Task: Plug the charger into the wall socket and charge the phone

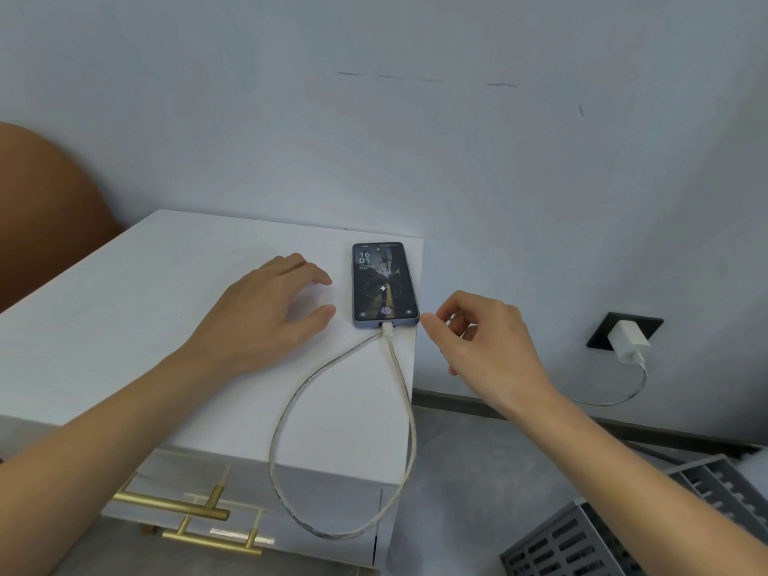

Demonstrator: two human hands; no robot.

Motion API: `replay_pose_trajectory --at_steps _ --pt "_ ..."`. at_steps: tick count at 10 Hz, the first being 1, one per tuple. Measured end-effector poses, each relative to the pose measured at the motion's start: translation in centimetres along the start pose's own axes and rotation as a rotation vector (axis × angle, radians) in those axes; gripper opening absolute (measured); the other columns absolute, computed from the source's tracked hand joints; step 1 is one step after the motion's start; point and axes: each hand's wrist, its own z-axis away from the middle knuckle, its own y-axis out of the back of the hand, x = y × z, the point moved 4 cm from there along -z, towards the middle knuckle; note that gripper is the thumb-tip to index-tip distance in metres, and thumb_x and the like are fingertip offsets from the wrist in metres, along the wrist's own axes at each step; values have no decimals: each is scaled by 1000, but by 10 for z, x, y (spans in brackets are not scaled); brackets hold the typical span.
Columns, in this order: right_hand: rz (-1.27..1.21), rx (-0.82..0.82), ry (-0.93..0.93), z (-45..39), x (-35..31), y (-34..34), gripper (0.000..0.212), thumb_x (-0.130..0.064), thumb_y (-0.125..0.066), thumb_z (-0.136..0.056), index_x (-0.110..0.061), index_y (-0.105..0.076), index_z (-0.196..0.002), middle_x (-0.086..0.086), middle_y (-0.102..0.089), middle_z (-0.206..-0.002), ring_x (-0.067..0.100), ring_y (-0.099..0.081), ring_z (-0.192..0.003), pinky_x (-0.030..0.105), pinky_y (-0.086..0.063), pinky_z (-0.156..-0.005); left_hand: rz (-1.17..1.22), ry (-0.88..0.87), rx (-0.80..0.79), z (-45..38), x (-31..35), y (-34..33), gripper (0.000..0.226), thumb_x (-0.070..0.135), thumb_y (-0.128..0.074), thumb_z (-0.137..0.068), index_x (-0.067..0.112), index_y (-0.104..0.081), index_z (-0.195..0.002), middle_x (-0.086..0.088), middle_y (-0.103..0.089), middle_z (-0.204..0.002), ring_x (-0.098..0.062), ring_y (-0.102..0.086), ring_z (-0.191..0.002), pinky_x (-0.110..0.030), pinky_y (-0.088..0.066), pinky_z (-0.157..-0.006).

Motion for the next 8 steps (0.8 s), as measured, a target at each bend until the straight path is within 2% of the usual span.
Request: replay_pose_trajectory --at_steps 4,7,8 --pt "11 -1 -1 -2 2 -1 27 -54 -67 -92 -31 -67 -77 -11 -70 -64 18 -73 -64 44 -63 -75 7 -2 4 0 0 0 43 57 -47 -91 31 -64 -120 18 -60 -111 -10 -55 -104 -35 -47 -82" --pt "7 -9 5 -2 2 -4 25 -52 -68 -93 -31 -67 -78 -10 -70 -64 19 -73 -65 44 -63 -75 2 6 -1 0 3 2 42 54 -49 -91 29 -64 -121 17 -60 -113 -11 -56 -107 -38 -48 -85" --pt "-17 0 16 -2 2 2 22 -49 -69 -94 -30 -69 -83 -6 -71 -72 18 -73 -70 40 -61 -74 12 8 16 1 3 3 40 52 -50 -91 28 -64 -120 16 -61 -113 -12 -57 -107 -38 -48 -86"
